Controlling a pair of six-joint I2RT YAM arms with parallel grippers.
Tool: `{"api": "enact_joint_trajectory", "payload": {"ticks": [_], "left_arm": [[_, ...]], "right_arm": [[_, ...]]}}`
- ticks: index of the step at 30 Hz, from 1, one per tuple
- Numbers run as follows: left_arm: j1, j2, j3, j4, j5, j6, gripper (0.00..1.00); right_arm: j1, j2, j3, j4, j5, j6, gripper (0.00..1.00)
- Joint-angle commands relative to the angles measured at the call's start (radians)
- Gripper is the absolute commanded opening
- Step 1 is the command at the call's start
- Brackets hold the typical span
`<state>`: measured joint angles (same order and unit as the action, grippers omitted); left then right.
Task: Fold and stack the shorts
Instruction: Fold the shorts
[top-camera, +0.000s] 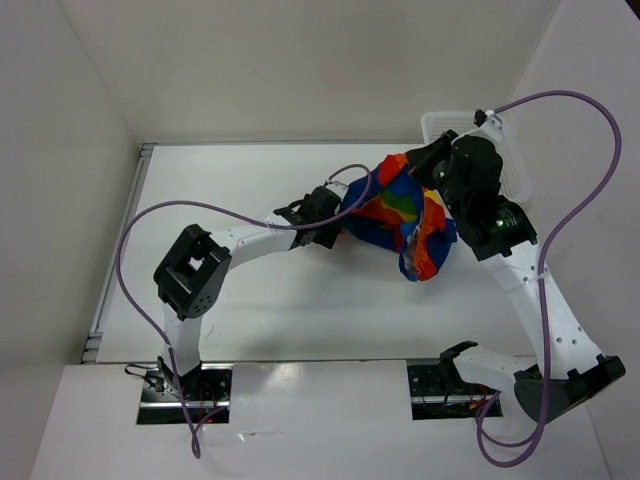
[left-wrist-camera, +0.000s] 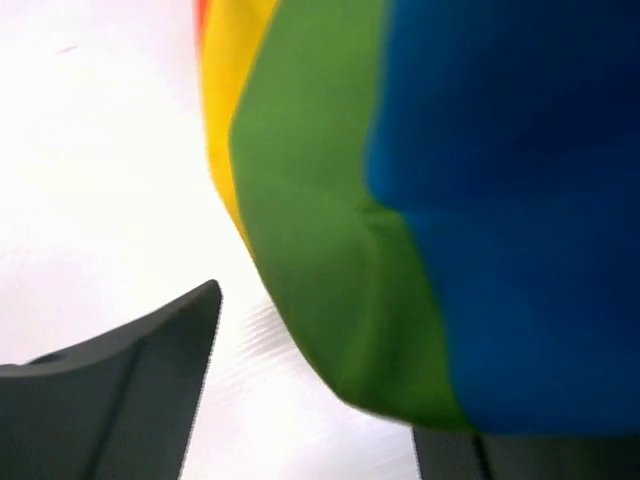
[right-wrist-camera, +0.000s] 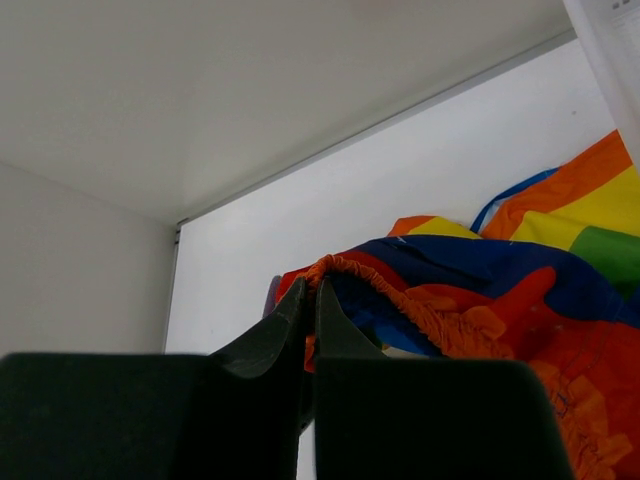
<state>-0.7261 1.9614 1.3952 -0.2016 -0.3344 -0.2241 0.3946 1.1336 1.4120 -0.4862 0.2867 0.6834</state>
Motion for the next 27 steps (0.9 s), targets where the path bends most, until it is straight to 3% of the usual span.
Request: {"api": "enact_joint_trajectory", "payload": {"ticks": [1,6,14,17,20,21,22,24,27], "left_arm": [[0.001,-0.068,0.016,-0.004,0.204,0.046,0.79],[-0.009,-0.081,-0.016,0.051,0.143,0.057,0.86],[0.011,-0.026,0.037,0.107,0.146,0.055,0.84],[0.031,-0.015,0.027,0.126,0.133,0.032,0.74],[0.045,-0.006,0.016,0.157,0.095,0.041,0.52],[0.063,-0.006,0.016,0.172,0.104,0.051,0.43],[0.074,0.005,0.031,0.172,0.116,0.051,0.27],[0.106,0.014,0.063,0.162,0.129,0.086,0.12],[0.157,-0.007,0.1,0.133,0.129,0.194,0.03]], "right_arm": [[0.006,-0.017,-0.012,0.061,-0.009,0.01,0.0],[0.006,-0.017,-0.001,0.061,-0.009,0.01,0.0],[0.006,-0.008,0.039,0.052,-0.009,0.01,0.0],[0.006,-0.008,0.048,0.052,-0.009,0.01,0.0],[0.006,-0.008,0.048,0.052,-0.018,0.019,0.0],[0.006,-0.008,0.048,0.052,-0.027,0.019,0.0],[0.006,-0.008,0.048,0.052,-0.027,0.019,0.0],[0.006,-0.008,0.048,0.043,-0.027,0.019,0.0],[0.006,-0.008,0.048,0.043,-0.017,0.007,0.0]]}}
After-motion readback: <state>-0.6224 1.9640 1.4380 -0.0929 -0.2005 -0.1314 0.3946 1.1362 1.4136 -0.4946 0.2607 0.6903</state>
